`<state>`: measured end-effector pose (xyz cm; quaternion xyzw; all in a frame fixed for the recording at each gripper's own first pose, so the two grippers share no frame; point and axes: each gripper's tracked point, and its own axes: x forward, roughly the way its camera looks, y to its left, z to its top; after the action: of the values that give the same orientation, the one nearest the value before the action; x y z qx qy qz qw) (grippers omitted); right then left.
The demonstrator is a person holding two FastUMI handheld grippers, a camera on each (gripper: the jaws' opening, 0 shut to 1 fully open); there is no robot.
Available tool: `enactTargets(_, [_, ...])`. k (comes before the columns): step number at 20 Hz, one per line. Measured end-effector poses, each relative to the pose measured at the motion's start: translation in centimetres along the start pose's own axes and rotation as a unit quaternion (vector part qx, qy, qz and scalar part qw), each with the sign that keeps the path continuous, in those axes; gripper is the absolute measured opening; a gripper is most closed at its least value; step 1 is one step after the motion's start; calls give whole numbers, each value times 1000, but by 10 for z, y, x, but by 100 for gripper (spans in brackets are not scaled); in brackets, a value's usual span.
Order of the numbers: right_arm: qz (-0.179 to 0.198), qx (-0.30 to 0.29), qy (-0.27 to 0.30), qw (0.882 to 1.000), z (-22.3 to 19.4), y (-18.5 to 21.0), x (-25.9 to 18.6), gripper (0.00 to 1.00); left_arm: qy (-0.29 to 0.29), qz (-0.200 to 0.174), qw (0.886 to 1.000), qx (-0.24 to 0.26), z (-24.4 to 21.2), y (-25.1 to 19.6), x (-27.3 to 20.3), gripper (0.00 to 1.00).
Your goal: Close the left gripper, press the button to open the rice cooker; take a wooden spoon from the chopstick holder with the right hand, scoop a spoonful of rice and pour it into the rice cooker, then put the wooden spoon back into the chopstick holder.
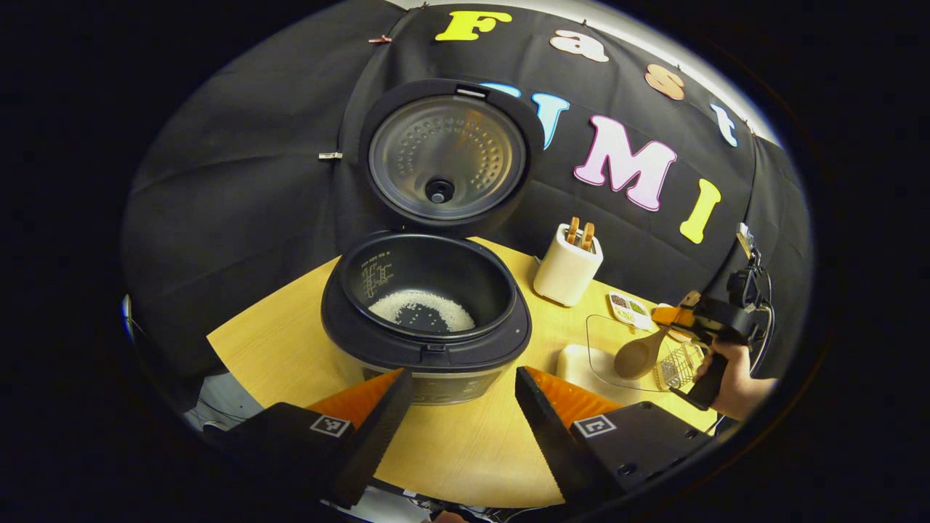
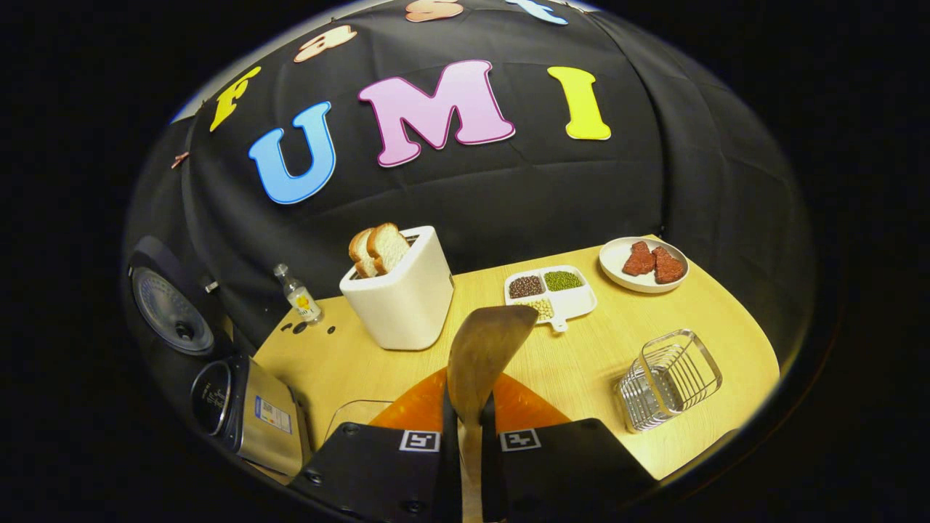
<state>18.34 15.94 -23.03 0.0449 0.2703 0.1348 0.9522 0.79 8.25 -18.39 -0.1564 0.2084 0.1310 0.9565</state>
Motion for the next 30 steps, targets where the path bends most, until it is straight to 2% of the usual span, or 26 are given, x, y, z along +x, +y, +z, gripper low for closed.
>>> enactTargets(2, [5, -9, 1, 1000, -7, 8, 1, 15, 0, 4, 1000, 1, 1, 6, -2, 92])
enactTargets(3, [7, -12, 3, 1000, -10, 14, 1, 15, -1, 6, 1000, 1, 1, 10, -2, 95])
enactTargets(6, [16, -2, 23, 1000, -22, 31, 1, 15, -2, 11, 1000, -8, 4, 20, -8, 95])
enactTargets(12, [39, 54, 60, 996, -39, 68, -7, 16, -11, 14, 1000, -8, 12, 31, -22, 95])
enactTargets(19, [63, 127, 107, 984, -47, 96, -23, 16, -9, 14, 1000, -13, 10, 42, -35, 95])
enactTargets(23, [55, 156, 116, 979, -45, 80, -31, 15, -12, 11, 1000, -8, 12, 39, -38, 95])
enactTargets(27, [29, 196, 108, 974, -36, 49, -36, 15, -19, 8, 1000, 7, 19, 35, -38, 95])
enactTargets(28, [20, 199, 105, 974, -34, 39, -37, 10, -21, 7, 1000, 8, 22, 33, -38, 95])
enactTargets(29, [13, 203, 102, 974, -32, 31, -39, 15, -24, 5, 1000, 10, 26, 31, -39, 95])
enactTargets(30, [8, 212, 100, 972, -28, 24, -41, 15, -27, 4, 1000, 11, 27, 31, -39, 95])
